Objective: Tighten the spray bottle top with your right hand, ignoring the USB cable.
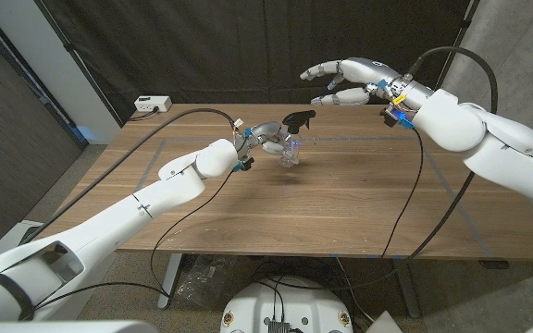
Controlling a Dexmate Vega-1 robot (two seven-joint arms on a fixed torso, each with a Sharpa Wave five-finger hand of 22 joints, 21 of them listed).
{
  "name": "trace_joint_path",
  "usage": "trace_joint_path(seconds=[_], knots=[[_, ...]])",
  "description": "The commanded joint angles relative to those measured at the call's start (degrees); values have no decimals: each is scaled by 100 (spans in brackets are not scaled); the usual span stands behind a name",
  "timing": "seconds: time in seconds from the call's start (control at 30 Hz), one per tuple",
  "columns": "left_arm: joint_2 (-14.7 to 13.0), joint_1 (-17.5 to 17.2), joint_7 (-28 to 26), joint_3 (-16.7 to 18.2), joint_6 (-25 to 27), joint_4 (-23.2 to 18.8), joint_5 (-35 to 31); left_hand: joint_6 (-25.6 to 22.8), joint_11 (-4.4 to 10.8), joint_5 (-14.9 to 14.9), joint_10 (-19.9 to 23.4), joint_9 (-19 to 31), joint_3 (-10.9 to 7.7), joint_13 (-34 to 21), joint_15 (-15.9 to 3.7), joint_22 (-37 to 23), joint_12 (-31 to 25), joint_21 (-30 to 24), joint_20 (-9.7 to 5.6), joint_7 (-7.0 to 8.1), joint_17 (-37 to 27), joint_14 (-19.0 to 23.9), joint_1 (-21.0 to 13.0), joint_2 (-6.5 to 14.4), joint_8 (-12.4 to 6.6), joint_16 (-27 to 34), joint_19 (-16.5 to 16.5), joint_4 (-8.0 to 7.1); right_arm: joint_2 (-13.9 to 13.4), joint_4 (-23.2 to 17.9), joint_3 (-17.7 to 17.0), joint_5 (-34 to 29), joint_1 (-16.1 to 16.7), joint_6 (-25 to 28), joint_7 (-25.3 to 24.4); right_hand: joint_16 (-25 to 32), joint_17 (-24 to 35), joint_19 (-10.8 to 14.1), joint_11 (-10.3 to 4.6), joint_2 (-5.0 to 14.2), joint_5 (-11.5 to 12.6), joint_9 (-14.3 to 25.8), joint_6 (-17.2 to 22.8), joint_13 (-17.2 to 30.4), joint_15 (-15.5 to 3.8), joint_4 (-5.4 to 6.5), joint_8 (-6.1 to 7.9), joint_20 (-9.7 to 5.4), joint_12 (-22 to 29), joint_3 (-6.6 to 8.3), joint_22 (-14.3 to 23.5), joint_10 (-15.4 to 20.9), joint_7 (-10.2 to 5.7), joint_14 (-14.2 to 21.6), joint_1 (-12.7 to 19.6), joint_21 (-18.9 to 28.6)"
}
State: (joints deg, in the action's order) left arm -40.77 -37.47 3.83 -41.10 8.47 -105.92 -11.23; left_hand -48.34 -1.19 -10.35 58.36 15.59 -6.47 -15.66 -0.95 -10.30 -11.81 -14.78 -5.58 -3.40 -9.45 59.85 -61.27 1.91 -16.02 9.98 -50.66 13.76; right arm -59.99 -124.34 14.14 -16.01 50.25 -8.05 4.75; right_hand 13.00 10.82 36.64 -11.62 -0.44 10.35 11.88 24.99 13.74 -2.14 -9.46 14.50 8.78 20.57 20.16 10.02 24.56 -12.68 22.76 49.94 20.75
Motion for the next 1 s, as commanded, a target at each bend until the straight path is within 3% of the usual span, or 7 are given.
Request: trace_joint_path(seconds=[0.03,0.47,0.67,1.0], knots=[[25,-117,-75,107,-275,-74,-120,-1222,634,21,678,19,-1709,-2,-794,-17,-35,16,10,-47,-27,787,-479,648,-2,55,22,-753,63,-101,485,-730,-717,-2,664,30,14,54,-16,22,40,22,104,10,-30,2,56,-66,20,-4,19,57,7,95,104,-16],[64,-173,27,150,-503,-21,-43,-1225,643,23,667,25,-1739,-12,-801,-20,-34,22,9,-38,-28,783,-456,643,5,55,15,-757,241,-155,757,-1455,-897,289,932,-6,28,70,-19,15,46,21,115,-17,-22,25,21,-107,-50,-62,23,-58,3,69,184,-71],[85,-226,14,177,-614,4,0,-1225,633,23,664,26,-1758,-4,-795,-21,-26,31,17,-35,-27,778,-446,638,10,55,26,-756,269,-94,899,-1602,-1032,232,1169,118,26,213,-53,-6,62,16,341,-161,-295,132,36,-162,-9,-231,31,411,0,587,143,-135],[88,-248,52,202,-674,23,28,-1226,636,22,682,29,-1783,-1,-795,-23,-30,33,20,-38,-27,781,-433,634,17,57,18,-754,244,-145,998,-1609,-1232,160,1686,136,-4,331,-44,-43,102,13,494,-217,-373,147,53,-184,20,-273,29,702,4,904,143,-162]])
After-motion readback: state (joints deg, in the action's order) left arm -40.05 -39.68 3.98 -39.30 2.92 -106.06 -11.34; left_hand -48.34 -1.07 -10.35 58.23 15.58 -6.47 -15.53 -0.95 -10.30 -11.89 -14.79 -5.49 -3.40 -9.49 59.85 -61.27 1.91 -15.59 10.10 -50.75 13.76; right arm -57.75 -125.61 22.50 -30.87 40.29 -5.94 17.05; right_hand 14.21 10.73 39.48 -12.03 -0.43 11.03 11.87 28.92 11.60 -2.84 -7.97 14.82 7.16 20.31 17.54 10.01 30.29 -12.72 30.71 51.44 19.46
